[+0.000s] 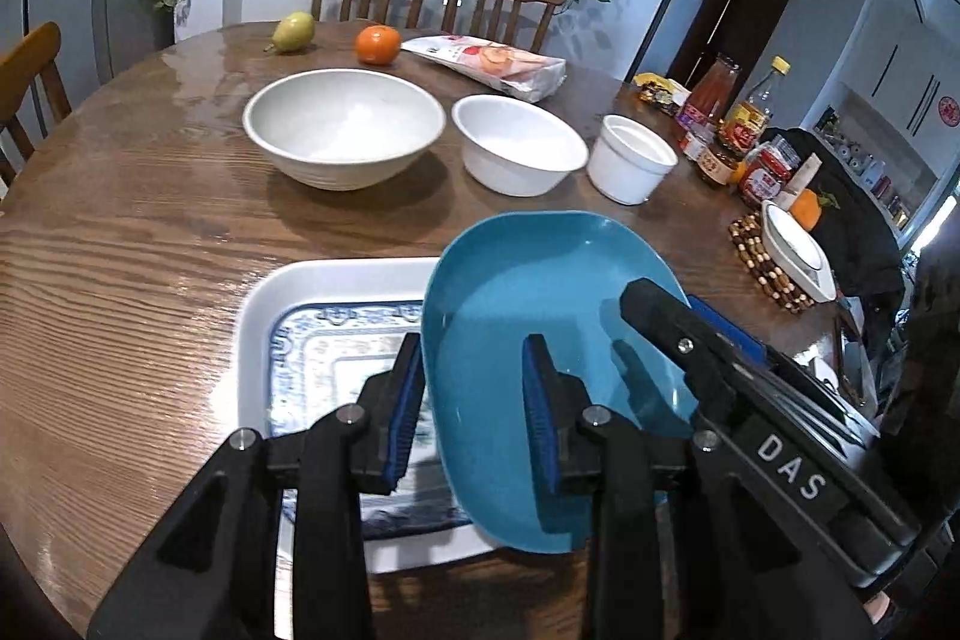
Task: Organize plates and bowls
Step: 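Carry the teal plate over and lower it onto the stacked plates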
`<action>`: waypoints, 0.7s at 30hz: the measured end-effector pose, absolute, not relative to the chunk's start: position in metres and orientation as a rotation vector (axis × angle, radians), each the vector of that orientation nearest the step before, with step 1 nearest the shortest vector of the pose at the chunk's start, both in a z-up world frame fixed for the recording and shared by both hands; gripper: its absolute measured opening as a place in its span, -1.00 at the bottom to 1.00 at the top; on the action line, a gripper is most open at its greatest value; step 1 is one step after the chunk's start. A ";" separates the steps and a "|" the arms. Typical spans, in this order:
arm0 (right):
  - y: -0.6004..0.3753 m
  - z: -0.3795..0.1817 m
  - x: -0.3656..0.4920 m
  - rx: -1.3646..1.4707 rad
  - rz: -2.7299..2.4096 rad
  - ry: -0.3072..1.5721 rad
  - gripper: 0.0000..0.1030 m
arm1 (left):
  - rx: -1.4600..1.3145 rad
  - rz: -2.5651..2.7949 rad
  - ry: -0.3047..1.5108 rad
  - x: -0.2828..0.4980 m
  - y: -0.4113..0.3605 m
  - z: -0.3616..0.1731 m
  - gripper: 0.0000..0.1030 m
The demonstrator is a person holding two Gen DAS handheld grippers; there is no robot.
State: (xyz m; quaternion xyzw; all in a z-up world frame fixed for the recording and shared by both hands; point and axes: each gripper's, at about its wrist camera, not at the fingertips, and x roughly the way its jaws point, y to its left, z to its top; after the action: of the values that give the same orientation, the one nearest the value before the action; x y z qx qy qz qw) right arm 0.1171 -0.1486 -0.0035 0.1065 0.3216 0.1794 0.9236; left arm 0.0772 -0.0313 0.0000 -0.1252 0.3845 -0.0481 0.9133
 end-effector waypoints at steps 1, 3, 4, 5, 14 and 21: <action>-0.145 -0.004 0.117 0.214 0.371 0.660 -0.08 | -0.262 -0.092 0.799 0.078 -0.027 -0.001 -0.43; -0.138 -0.006 0.119 0.214 0.376 0.668 -0.08 | -0.266 -0.079 0.811 0.079 -0.020 -0.003 -0.43; -0.135 -0.008 0.119 0.213 0.378 0.673 -0.08 | -0.262 -0.070 0.815 0.079 -0.016 -0.005 -0.44; -0.132 -0.009 0.120 0.212 0.380 0.679 -0.08 | -0.260 -0.065 0.817 0.079 -0.014 -0.006 -0.44; -0.107 -0.019 0.119 0.181 0.389 0.709 -0.09 | -0.263 0.012 0.846 0.085 0.007 -0.017 -0.46; -0.103 -0.025 0.121 0.179 0.384 0.722 -0.09 | -0.256 0.014 0.862 0.085 0.010 -0.022 -0.47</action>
State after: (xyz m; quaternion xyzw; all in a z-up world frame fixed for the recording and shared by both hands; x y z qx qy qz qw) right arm 0.1213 -0.1025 -0.0251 0.0870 0.3504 0.1864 0.9138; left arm 0.0850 0.0105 -0.0219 -0.1240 0.4168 0.0069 0.9005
